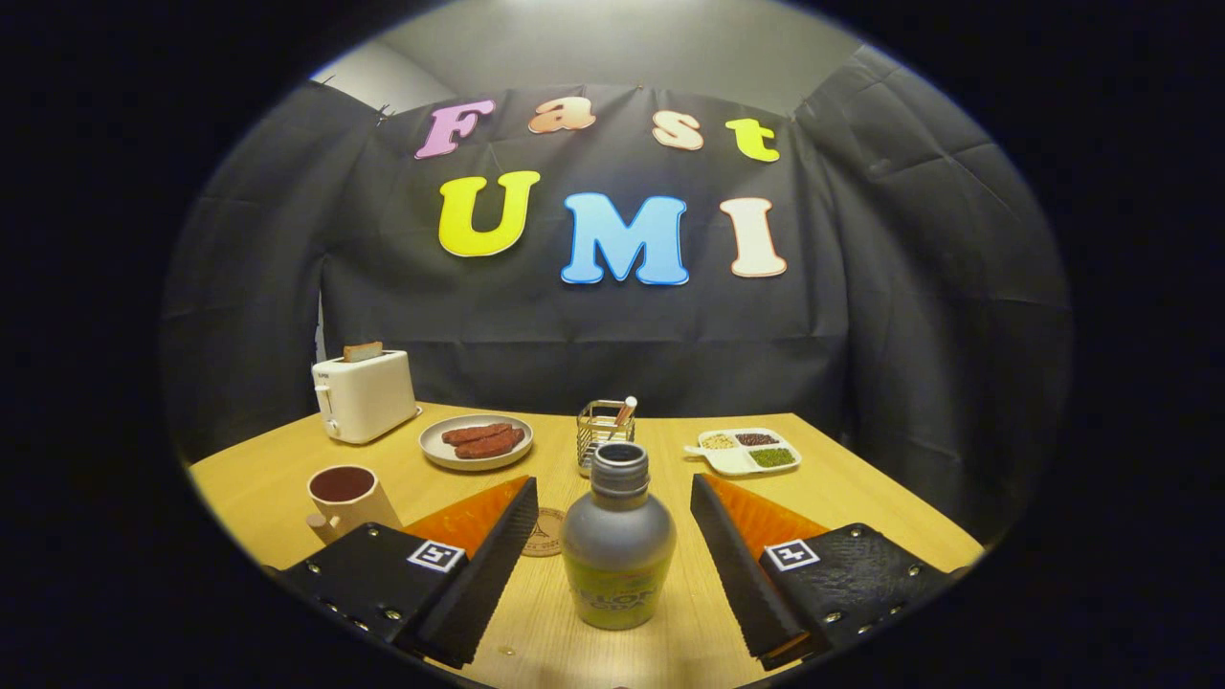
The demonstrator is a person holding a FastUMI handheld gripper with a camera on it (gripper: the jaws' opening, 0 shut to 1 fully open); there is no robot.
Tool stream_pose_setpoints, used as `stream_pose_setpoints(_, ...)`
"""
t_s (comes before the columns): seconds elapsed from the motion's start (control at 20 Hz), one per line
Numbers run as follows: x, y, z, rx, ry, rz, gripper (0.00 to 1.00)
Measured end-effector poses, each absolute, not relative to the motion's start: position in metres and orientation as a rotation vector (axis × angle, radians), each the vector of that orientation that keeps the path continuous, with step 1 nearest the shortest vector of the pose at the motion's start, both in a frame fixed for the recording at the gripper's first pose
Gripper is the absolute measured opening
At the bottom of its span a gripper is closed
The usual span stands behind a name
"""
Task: Take the bottle from table, then pour the juice into the cup, finally place the bottle on the coaster
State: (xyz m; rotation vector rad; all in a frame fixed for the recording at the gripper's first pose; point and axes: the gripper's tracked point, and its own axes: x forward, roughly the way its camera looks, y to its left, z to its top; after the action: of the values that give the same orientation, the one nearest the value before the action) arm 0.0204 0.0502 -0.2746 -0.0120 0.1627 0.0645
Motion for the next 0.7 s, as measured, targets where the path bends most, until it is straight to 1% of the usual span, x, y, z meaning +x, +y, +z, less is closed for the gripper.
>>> stream_pose_setpoints(0.4,0.045,0.053,-0.301,-0.009,0.176,0.045,0.98)
stream_pose_setpoints(0.45,0.046,0.051,-0.303,-0.009,0.181,0.037,0.94)
stream_pose_setpoints(0.5,0.049,0.049,-0.304,-0.007,0.180,0.025,0.92)
stream_pose_setpoints(0.55,0.051,0.049,-0.304,-0.002,0.175,0.022,0.85)
stream_pose_setpoints(0.6,0.053,0.051,-0.304,-0.012,0.179,0.022,0.82)
stream_pose_setpoints(0.7,0.053,0.056,-0.303,-0.059,0.193,0.026,0.79)
